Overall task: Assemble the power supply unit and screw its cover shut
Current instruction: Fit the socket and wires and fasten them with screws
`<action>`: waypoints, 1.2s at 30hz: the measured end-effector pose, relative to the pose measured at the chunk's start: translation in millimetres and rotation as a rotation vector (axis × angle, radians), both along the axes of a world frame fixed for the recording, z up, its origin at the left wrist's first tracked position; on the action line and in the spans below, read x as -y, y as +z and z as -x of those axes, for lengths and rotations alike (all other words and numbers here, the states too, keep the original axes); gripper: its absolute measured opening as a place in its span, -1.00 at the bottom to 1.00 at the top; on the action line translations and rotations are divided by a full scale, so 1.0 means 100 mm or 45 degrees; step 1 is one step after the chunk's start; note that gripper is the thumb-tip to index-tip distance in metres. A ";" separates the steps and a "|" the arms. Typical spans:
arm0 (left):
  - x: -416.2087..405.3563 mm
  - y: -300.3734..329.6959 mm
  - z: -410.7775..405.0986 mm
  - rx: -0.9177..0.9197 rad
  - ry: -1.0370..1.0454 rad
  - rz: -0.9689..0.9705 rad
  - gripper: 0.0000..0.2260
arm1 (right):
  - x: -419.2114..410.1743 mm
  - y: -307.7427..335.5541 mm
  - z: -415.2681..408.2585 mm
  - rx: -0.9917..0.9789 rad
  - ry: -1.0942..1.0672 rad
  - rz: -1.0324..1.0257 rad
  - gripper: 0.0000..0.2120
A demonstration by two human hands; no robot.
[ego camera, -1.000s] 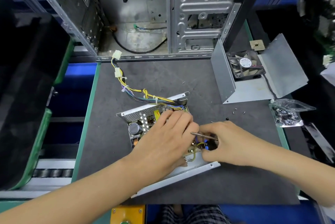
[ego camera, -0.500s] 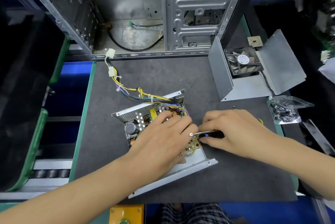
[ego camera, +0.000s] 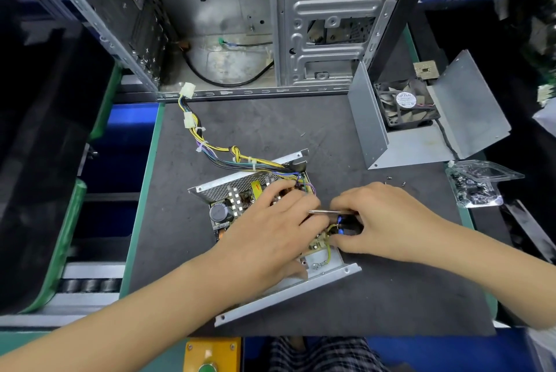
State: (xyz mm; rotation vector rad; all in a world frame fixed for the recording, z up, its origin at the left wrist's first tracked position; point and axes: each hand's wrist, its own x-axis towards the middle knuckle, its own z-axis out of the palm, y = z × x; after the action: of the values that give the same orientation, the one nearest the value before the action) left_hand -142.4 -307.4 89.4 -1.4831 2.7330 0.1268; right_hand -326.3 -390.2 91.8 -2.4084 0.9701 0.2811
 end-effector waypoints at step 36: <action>-0.43 -0.54 -0.57 0.081 -0.340 0.526 -0.64 | -0.14 -0.10 -0.10 0.047 -0.194 -0.091 -0.75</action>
State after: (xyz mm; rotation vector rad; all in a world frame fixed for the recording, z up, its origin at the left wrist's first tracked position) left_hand -85.4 -264.7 34.9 -1.1367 2.9925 -0.5092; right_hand -316.1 -375.8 81.4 -2.2534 1.1014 0.2110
